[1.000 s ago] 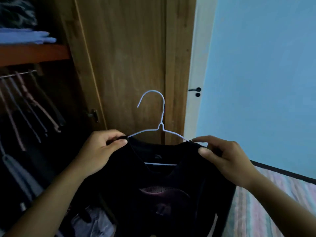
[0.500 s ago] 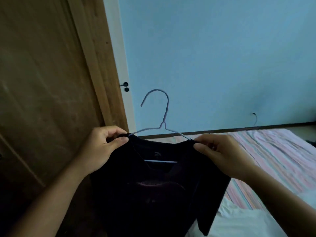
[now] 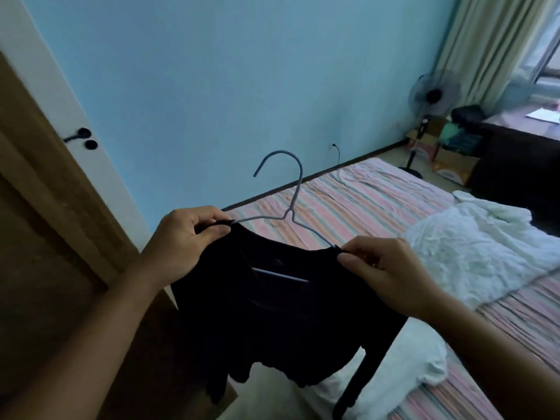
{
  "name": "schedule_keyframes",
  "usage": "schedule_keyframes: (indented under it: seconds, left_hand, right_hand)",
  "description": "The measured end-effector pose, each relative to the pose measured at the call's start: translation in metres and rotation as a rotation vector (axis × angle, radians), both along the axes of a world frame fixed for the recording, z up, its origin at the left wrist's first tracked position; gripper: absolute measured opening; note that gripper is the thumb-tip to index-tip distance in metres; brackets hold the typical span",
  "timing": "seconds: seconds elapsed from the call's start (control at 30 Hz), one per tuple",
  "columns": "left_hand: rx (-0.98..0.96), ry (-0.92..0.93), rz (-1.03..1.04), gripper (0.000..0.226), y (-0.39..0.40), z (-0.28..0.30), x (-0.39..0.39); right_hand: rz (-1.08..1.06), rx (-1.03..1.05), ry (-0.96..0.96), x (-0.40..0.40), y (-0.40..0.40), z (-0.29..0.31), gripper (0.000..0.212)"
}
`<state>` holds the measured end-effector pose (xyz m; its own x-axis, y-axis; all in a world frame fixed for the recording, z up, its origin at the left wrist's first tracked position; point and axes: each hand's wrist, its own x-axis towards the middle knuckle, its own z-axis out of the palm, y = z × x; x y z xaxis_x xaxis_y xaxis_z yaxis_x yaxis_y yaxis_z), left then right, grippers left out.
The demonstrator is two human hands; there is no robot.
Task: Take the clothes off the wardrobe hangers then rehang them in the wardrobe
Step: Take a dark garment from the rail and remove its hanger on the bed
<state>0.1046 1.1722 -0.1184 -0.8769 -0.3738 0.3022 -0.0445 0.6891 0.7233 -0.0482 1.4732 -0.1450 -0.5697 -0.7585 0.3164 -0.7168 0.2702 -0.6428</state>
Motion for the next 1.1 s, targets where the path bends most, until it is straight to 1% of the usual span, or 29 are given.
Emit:
schedule_keyframes:
  seconds: [0.1, 0.17, 0.27, 0.33, 0.43, 0.63, 0.77, 0.83, 0.9, 1.0, 1.1]
  left_hand:
    - [-0.03, -0.043, -0.06, 0.026, 0.011, -0.01, -0.031]
    - [-0.09, -0.066, -0.101, 0.025, 0.019, -0.018, -0.056]
    - [-0.164, -0.107, -0.156, 0.015, 0.033, -0.036, -0.095]
    - [-0.175, -0.152, -0.196, 0.011, 0.044, -0.053, -0.125]
    - [-0.179, -0.228, -0.277, 0.011, 0.065, -0.079, -0.173]
    - [-0.184, -0.411, -0.384, 0.009, 0.115, -0.135, -0.264]
    - [-0.222, -0.487, -0.392, 0.003, 0.146, -0.173, -0.322]
    - [-0.247, -0.525, -0.395, 0.01, 0.163, -0.192, -0.352]
    - [-0.257, -0.56, -0.41, 0.01, 0.18, -0.211, -0.385]
    - [-0.31, -0.554, -0.422, 0.012, 0.206, -0.246, -0.437]
    - [-0.436, -0.497, -0.402, 0.016, 0.235, -0.288, -0.489]
  right_hand:
    - [-0.079, 0.01, -0.026, 0.003, 0.023, -0.013, 0.008]
    - [-0.124, 0.04, -0.037, 0.002, 0.037, -0.021, 0.007]
    - [-0.187, 0.089, -0.056, -0.003, 0.056, -0.036, 0.006]
    - [-0.239, 0.121, -0.082, -0.011, 0.069, -0.049, 0.008]
    - [-0.316, 0.173, -0.15, -0.032, 0.09, -0.073, 0.012]
    - [-0.464, 0.267, -0.281, -0.086, 0.133, -0.13, 0.006]
    - [-0.534, 0.321, -0.349, -0.131, 0.155, -0.172, 0.006]
    - [-0.575, 0.331, -0.392, -0.155, 0.168, -0.192, 0.006]
    - [-0.623, 0.347, -0.428, -0.182, 0.182, -0.211, 0.007]
    - [-0.699, 0.383, -0.447, -0.225, 0.2, -0.243, 0.008]
    - [-0.775, 0.418, -0.458, -0.269, 0.217, -0.281, 0.01]
